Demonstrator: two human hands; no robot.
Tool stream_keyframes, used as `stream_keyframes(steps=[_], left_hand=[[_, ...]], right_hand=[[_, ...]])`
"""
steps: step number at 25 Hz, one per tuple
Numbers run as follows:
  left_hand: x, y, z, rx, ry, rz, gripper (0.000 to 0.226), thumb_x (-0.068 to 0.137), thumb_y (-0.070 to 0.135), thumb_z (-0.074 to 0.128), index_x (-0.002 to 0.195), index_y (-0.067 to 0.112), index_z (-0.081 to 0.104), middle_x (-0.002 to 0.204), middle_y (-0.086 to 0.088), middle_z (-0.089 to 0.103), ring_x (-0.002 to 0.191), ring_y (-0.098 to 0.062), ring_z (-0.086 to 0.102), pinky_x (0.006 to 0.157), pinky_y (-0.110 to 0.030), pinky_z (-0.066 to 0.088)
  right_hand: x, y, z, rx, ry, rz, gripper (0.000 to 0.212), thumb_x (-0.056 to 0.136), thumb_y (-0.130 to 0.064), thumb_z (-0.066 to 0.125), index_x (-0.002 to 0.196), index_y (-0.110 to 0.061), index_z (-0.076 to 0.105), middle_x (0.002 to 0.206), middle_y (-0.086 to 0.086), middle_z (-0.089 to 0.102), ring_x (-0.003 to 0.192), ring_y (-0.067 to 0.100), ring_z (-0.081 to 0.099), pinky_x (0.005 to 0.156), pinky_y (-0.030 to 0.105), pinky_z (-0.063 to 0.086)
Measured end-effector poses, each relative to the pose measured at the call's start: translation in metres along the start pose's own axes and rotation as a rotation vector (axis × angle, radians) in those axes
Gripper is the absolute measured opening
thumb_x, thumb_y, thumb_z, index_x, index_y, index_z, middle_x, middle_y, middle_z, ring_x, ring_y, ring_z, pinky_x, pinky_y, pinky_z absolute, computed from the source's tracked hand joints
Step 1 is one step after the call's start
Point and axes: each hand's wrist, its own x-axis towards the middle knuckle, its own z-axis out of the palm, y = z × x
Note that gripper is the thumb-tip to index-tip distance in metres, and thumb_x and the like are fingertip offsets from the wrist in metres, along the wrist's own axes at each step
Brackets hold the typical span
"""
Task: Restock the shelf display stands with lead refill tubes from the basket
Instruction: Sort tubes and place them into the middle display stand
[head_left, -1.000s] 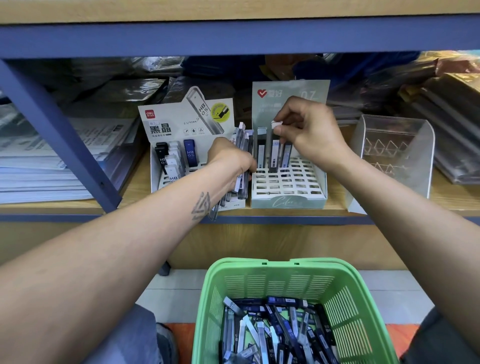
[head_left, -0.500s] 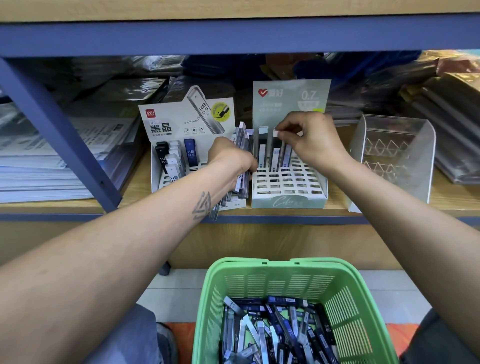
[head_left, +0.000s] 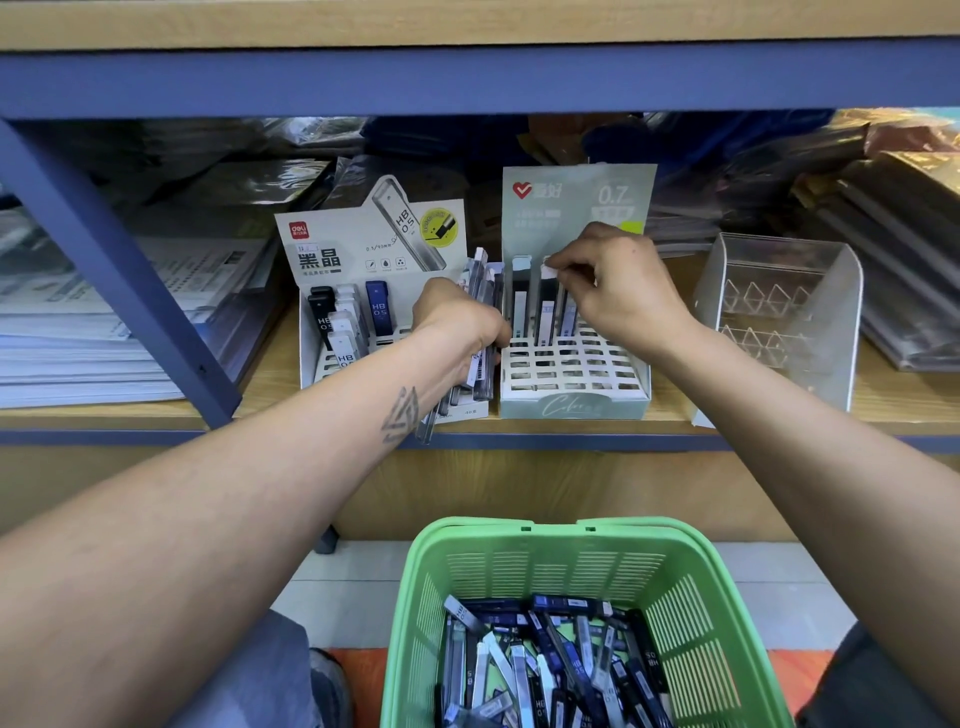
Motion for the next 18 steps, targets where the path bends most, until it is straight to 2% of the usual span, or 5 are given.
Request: stream_keyframes(steps=[3, 6, 8, 12, 18], left_hand=[[-0.001, 0.002, -0.006, -0.026, -0.021, -0.018, 0.041, 0.066, 0.009, 0.090, 0.084, 0.004, 0.054, 0.078, -0.009, 0.055, 0.075, -0.029, 0.061, 0.075, -0.041, 0.061], [-0.004, 0.005, -0.017, -0.150, -0.099, -0.016, 0.050, 0.057, 0.005, 0.091, 0.093, -0.001, 0.056, 0.085, -0.013, 0.063, 0.069, -0.026, 0.065, 0.065, -0.040, 0.060], [-0.007, 0.005, -0.025, -0.264, -0.274, -0.044, 0.053, 0.055, 0.002, 0.089, 0.100, -0.006, 0.061, 0.088, -0.021, 0.071, 0.069, -0.031, 0.072, 0.065, -0.049, 0.062], [-0.023, 0.005, -0.032, -0.403, -0.603, -0.050, 0.016, 0.084, -0.007, 0.070, 0.099, -0.002, 0.067, 0.076, -0.017, 0.071, 0.061, -0.022, 0.070, 0.061, -0.038, 0.063], [-0.028, 0.003, -0.020, -0.486, -0.718, 0.005, 0.022, 0.082, -0.010, 0.068, 0.102, -0.001, 0.067, 0.087, -0.018, 0.072, 0.071, -0.028, 0.071, 0.064, -0.042, 0.062]], right_hand=[[-0.004, -0.004, -0.001, 0.009, -0.025, 0.046, 0.031, 0.095, -0.011, 0.059, 0.124, -0.015, 0.070, 0.112, 0.004, 0.069, 0.102, 0.026, 0.063, 0.087, 0.041, 0.054], [-0.011, -0.009, -0.002, 0.106, -0.003, 0.111, 0.035, 0.094, -0.010, 0.058, 0.127, -0.019, 0.066, 0.092, -0.002, 0.068, 0.079, 0.016, 0.061, 0.077, 0.030, 0.052], [-0.015, -0.016, -0.002, 0.286, -0.015, 0.192, 0.026, 0.094, -0.012, 0.060, 0.117, -0.018, 0.070, 0.085, 0.000, 0.069, 0.068, 0.012, 0.060, 0.068, 0.025, 0.049], [-0.020, -0.034, -0.009, 0.839, -0.113, 0.450, 0.011, 0.096, -0.011, 0.065, 0.107, -0.009, 0.069, 0.079, 0.005, 0.070, 0.058, 0.016, 0.061, 0.050, 0.026, 0.042], [-0.023, -0.028, -0.018, 1.135, -0.189, 0.579, 0.010, 0.090, -0.005, 0.071, 0.100, -0.004, 0.074, 0.082, 0.010, 0.070, 0.062, 0.016, 0.058, 0.049, 0.022, 0.041]])
